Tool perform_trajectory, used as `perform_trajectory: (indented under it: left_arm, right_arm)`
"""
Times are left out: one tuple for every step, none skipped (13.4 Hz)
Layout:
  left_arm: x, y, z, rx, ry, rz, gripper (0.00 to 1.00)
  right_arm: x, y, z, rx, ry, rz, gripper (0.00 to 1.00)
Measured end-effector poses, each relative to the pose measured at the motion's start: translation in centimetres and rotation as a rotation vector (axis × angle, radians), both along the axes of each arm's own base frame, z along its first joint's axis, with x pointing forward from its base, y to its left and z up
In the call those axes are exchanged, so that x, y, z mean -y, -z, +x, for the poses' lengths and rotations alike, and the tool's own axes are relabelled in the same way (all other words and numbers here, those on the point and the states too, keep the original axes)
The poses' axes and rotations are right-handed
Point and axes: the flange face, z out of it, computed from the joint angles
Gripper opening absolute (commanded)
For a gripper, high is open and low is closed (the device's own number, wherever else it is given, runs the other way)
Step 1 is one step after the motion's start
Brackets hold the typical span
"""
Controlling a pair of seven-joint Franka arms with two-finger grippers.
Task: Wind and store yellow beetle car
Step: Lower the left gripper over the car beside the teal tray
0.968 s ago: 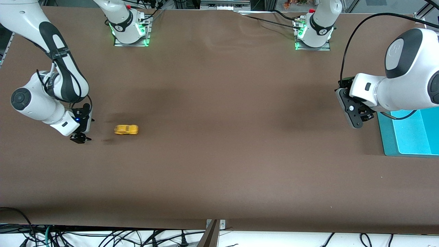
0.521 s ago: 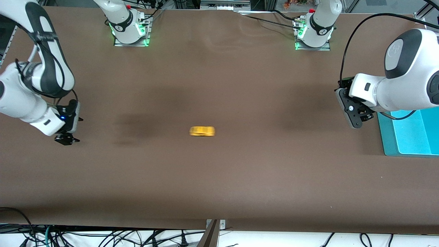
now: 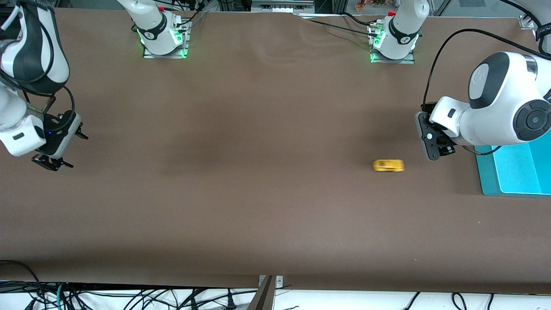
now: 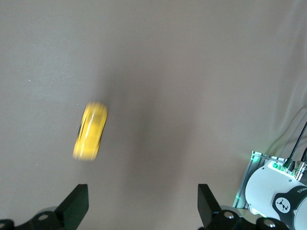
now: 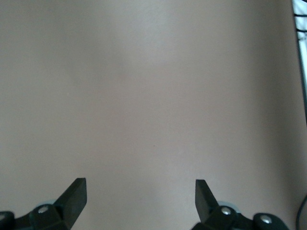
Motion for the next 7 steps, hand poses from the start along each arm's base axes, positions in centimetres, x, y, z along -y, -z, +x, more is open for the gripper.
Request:
perform_trajectory:
  left_arm:
    - [0.0,0.1,0.0,-0.002,0.005,-0.002,1.00]
    - [-0.1,0.2,0.0,-0.001,0.009,-0.003,1.00]
    - [-0.3,0.2,0.0,0.002,0.015,-0.006,1.00]
    - [-0.7,0.3,0.1,0.007,0.025,-0.011,1.00]
    - [-1.4,0.5,0.2,0.015,0.033,-0.017,1.00]
    - [-2.5,0.9,0.3,0.023,0.042,-0.022,1.00]
    - [-3.9,1.4,0.4,0.031,0.053,-0.029,1.00]
  right_arm:
    - [-0.5,-1.1,-0.3,-0.002,0.064,0.003,1.00]
    - [-0.9,-2.0,-0.6,-0.010,0.137,0.008,1.00]
    - [-1.0,-2.8,-0.9,-0.018,0.218,0.013,1.00]
    - [-1.1,-3.6,-1.1,-0.025,0.300,0.018,1.00]
    - [-1.2,-4.2,-1.2,-0.032,0.375,0.022,1.00]
    - [-1.4,-4.8,-1.3,-0.035,0.445,0.026,1.00]
    - [-1.6,-5.3,-1.3,-0.036,0.504,0.030,1.00]
